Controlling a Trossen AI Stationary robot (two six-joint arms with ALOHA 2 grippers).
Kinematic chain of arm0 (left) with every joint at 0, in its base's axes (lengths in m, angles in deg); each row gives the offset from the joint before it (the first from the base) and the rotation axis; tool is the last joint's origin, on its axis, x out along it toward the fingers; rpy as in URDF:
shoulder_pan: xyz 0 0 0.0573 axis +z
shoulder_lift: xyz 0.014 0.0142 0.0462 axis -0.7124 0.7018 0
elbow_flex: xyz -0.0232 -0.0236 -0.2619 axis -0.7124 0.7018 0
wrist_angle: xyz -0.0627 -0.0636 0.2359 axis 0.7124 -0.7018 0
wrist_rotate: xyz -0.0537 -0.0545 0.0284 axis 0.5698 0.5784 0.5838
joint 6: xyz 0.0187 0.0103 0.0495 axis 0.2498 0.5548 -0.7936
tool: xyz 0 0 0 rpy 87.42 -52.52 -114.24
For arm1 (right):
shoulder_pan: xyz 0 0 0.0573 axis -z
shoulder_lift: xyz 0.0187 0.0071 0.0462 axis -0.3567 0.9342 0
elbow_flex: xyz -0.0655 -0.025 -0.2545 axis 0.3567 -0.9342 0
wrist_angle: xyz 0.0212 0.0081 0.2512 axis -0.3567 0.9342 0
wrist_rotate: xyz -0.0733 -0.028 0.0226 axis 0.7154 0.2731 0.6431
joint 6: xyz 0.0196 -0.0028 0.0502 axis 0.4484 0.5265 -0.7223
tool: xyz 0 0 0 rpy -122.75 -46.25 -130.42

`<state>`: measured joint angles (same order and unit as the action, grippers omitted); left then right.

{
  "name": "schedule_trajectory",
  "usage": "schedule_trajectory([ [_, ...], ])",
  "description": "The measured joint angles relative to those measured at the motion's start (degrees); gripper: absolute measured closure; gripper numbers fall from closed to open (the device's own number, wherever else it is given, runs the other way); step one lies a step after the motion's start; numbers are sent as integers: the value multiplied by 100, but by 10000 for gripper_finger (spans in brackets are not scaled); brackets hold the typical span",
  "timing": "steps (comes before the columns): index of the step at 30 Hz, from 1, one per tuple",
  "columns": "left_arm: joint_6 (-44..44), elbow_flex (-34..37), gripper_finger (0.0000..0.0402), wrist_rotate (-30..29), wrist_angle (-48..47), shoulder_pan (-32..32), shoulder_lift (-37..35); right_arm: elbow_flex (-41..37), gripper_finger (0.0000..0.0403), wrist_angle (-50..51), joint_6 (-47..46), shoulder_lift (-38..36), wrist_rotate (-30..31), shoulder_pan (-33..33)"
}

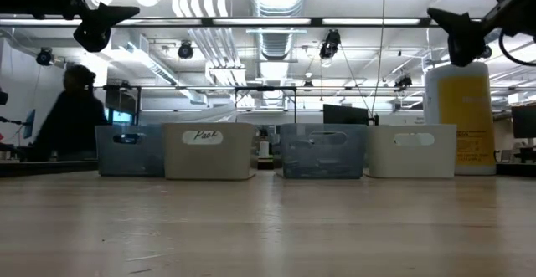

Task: Pick & Place Travel size toiletries
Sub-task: Return to Home Position

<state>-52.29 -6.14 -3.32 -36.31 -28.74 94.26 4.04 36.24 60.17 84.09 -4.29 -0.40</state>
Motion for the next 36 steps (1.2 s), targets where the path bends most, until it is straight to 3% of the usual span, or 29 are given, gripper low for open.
schedule_trajectory([
  [12,9,8,154,0,4,-2,-9,0,72,1875,70,-801,782,-2],
  [21,12,424,154,0,-2,-302,-254,2,102,1912,69,-524,866,-7],
  [31,11,1569,154,11,-19,-913,-1141,1,131,1909,69,-479,861,-2],
  [36,16,1933,154,-154,849,-942,-1078,2,145,1892,67,-460,858,-2],
])
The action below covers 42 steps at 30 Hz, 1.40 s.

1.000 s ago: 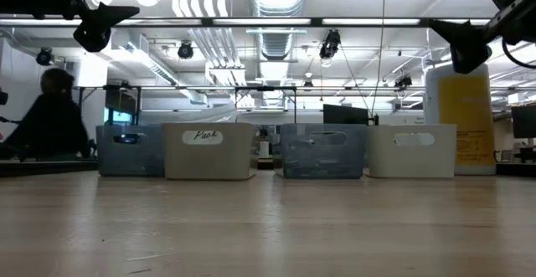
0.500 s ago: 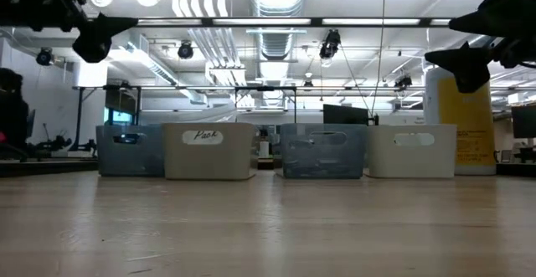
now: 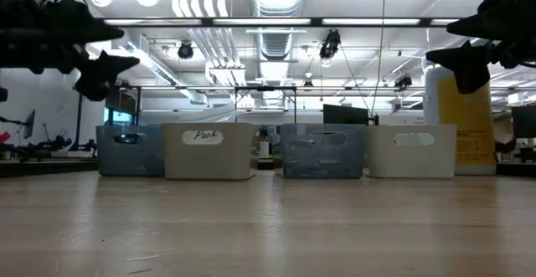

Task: Pick & Place Travel size toiletries
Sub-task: Return to Home Position

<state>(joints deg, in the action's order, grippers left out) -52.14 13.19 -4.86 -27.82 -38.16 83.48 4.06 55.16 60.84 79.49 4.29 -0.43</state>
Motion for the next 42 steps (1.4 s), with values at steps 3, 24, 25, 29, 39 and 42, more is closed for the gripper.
schedule_trajectory([
  [3,-4,49,154,3,157,-27,-60,0,153,2,0,46,7,0],
  [24,-5,56,154,25,153,-492,-43,0,163,14,-1,81,-4,-2],
  [25,-5,58,154,25,153,-492,-43,0,159,14,-1,81,-4,-2],
  [29,-5,58,154,25,158,-492,-43,0,144,14,-1,83,-4,-2],
  [39,-5,62,154,25,158,-492,-43,0,111,14,-1,72,-4,3],
  [42,-5,62,154,25,159,-492,-43,0,101,11,-2,37,-1,67],
])
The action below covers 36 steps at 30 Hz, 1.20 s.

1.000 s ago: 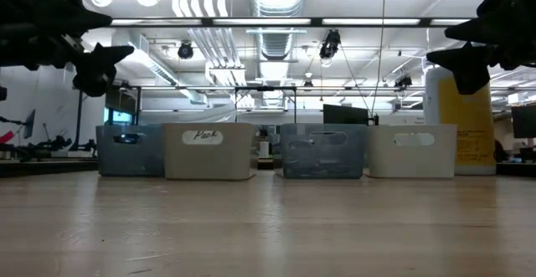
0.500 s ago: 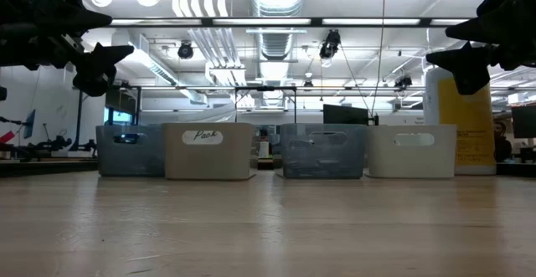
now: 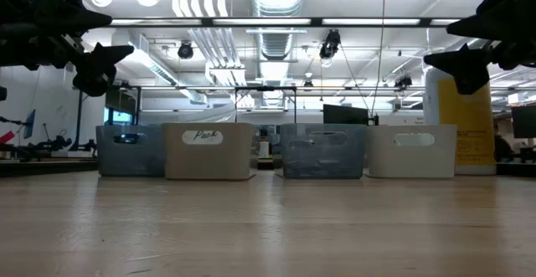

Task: Pick & Place Travel size toiletries
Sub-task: Return to Home Position

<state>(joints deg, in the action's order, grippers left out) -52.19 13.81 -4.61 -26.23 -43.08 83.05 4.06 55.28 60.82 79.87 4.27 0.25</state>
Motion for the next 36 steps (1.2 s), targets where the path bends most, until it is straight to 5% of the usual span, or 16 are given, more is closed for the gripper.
schedule_trajectory([
  [13,0,2,154,0,1,0,2,7,68,-11,527,-515,-121,1017],
  [24,0,2,154,0,3,0,9,4,42,-170,1774,-522,-3224,2134],
  [36,0,3,154,1,0,2,9,0,68,64,1352,-522,-3259,2138],
])
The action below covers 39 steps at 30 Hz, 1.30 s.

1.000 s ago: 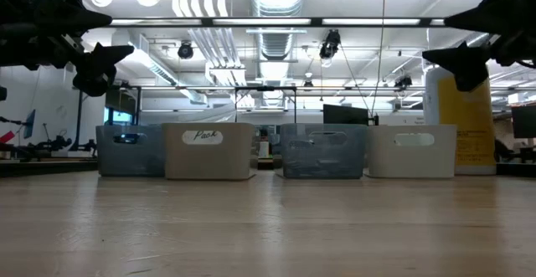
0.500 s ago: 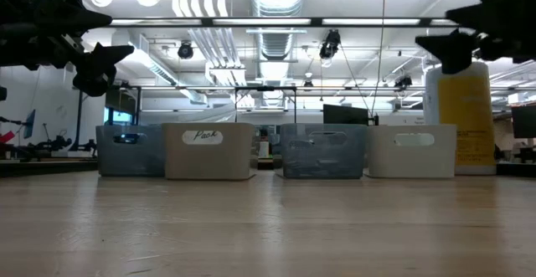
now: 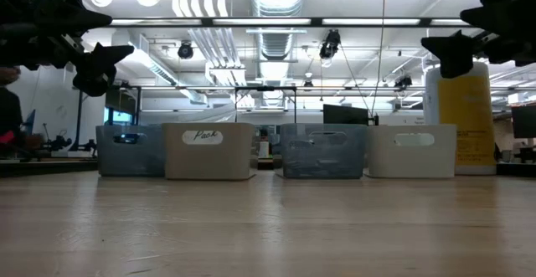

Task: Pick & Place Travel size toiletries
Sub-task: Return to Home Position

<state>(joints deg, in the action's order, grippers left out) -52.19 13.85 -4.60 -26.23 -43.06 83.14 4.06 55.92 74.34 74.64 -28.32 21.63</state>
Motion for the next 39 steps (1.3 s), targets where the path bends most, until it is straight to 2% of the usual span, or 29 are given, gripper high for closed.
schedule_trajectory([
  [6,0,1,154,-1,1,0,0,0,77,0,-197,0,-1,2],
  [19,0,1,154,0,-1,0,0,0,41,0,-187,11,0,2],
  [39,0,1,154,0,0,0,0,0,39,1,-196,13,0,2],
])
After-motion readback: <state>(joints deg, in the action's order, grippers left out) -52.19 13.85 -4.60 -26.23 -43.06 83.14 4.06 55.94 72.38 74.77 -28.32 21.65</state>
